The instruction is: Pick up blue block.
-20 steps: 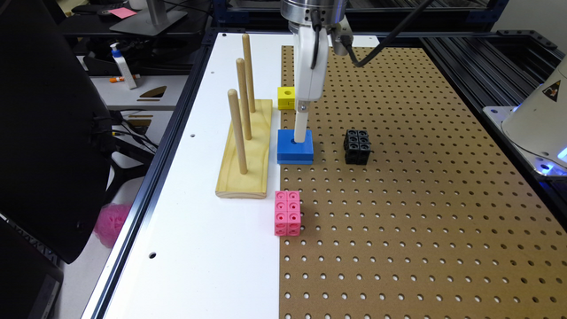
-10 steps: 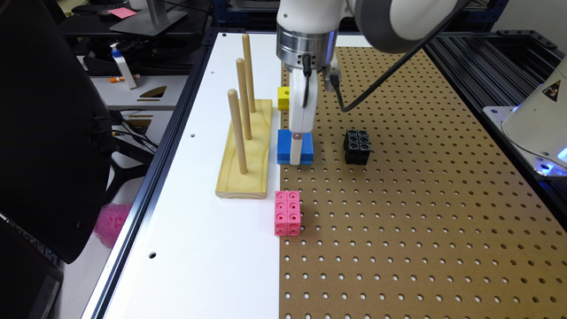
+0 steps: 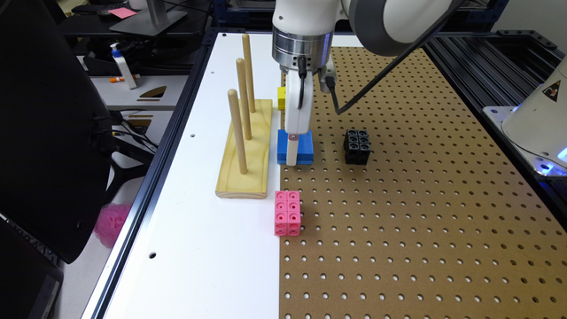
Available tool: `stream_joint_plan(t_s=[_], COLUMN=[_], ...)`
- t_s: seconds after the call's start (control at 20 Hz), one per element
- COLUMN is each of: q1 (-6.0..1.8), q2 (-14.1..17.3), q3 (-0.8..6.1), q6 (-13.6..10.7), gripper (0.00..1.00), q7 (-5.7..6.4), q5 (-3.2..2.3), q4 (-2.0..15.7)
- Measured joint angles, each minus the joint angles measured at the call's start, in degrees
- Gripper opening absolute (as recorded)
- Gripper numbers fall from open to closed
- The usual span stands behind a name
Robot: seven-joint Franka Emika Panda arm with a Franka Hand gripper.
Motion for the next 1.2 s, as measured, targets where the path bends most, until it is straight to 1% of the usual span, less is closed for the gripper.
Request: stream_joint_plan(t_s=[0.1,0.15,0.55,0.65,0.85,0.95,1.1,1.2], q1=[0.0,0.0,0.01,0.01,0.02,0.02,0.02,0.02], q2=[1.2,1.3,1.3,0.7,-2.3,-3.4,-6.9,-8.5], q3=[0.0,-0.05,-0.04,-0.01,0.02,0.03,0.05,0.07], q6=[0.5,0.9,0.9,0.5,-2.5,-3.5,-7.0,-8.6], gripper=[1.0,0.0,0.0,0.0,0.0,0.0,0.0,0.0], q7=[0.0,0.02,0.01,0.01,0.01,0.01,0.01,0.01], q5=[0.0,-0.17,-0.2,-0.2,-0.21,-0.21,-0.21,-0.21], q4=[0.01,0.14,0.13,0.12,0.0,-0.04,-0.07,-0.17])
